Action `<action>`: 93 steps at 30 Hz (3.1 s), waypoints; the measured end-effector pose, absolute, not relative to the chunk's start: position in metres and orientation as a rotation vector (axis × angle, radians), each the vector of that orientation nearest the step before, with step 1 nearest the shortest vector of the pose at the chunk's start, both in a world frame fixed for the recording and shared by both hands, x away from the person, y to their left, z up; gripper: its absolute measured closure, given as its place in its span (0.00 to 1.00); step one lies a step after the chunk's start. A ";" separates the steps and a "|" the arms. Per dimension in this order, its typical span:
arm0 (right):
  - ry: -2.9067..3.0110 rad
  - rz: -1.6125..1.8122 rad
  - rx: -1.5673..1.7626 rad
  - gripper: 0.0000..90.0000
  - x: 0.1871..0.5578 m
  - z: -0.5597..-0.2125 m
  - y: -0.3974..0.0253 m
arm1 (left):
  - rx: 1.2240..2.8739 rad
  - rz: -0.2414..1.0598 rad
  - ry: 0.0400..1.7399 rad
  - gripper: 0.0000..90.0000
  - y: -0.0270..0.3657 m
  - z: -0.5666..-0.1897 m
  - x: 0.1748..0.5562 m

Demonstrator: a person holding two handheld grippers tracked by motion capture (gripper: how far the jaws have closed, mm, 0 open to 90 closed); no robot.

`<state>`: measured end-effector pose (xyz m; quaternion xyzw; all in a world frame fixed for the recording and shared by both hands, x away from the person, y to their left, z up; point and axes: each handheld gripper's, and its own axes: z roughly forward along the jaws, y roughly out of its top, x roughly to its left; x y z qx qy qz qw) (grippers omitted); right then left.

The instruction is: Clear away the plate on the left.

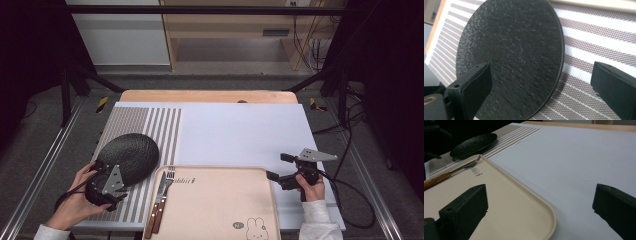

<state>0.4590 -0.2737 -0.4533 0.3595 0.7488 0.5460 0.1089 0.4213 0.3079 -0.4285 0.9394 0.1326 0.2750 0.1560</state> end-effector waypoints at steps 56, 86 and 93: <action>2.203 1.608 1.060 0.00 0.459 -0.454 -0.274 | 2.711 1.221 0.189 0.69 0.294 -0.476 0.405; 2.192 1.618 1.059 0.00 0.458 -0.452 -0.275 | 2.607 1.431 0.042 0.87 0.295 -0.498 0.394; 2.194 1.614 1.062 0.00 0.458 -0.452 -0.274 | 2.596 1.492 -0.010 0.87 0.293 -0.502 0.394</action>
